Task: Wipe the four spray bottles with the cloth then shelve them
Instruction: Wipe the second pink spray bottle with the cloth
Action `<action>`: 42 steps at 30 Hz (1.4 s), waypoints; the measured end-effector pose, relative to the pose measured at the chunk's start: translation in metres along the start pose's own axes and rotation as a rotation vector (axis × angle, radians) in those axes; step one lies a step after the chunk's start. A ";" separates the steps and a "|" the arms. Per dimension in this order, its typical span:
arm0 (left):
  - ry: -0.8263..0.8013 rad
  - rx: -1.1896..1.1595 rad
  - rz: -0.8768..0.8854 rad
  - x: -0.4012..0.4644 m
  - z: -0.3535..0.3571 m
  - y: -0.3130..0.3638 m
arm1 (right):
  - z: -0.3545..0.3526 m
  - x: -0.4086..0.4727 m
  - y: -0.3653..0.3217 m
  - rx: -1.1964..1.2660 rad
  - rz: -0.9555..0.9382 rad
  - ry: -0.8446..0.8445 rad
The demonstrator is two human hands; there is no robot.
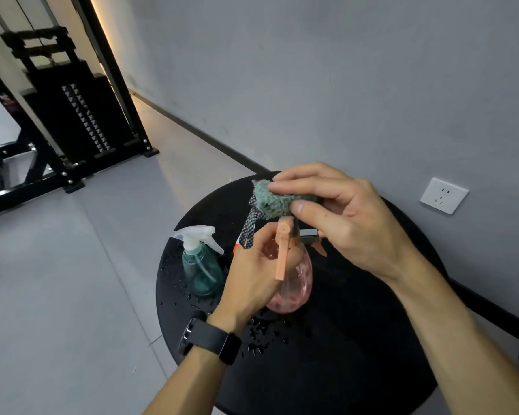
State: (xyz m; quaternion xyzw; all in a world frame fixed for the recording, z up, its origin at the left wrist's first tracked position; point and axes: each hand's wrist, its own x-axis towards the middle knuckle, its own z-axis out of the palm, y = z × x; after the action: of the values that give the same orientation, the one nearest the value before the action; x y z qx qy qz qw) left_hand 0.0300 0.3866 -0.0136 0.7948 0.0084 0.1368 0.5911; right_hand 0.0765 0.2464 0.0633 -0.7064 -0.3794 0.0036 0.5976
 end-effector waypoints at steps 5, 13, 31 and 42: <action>0.021 0.056 0.039 -0.002 0.000 -0.002 | 0.001 -0.002 0.012 0.027 0.004 0.037; 0.024 0.080 0.085 -0.006 0.006 0.005 | -0.002 -0.006 0.031 -0.045 0.093 0.177; 0.099 0.064 0.162 -0.005 0.009 0.007 | 0.003 -0.015 -0.008 0.008 -0.040 0.027; 0.052 0.179 0.202 -0.005 0.005 -0.002 | -0.001 -0.012 0.015 -0.064 0.044 0.144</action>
State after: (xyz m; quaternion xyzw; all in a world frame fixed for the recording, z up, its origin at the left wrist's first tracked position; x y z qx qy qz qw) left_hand 0.0266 0.3815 -0.0183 0.8374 -0.0441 0.2151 0.5006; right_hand 0.0763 0.2388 0.0451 -0.7317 -0.3197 -0.0460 0.6003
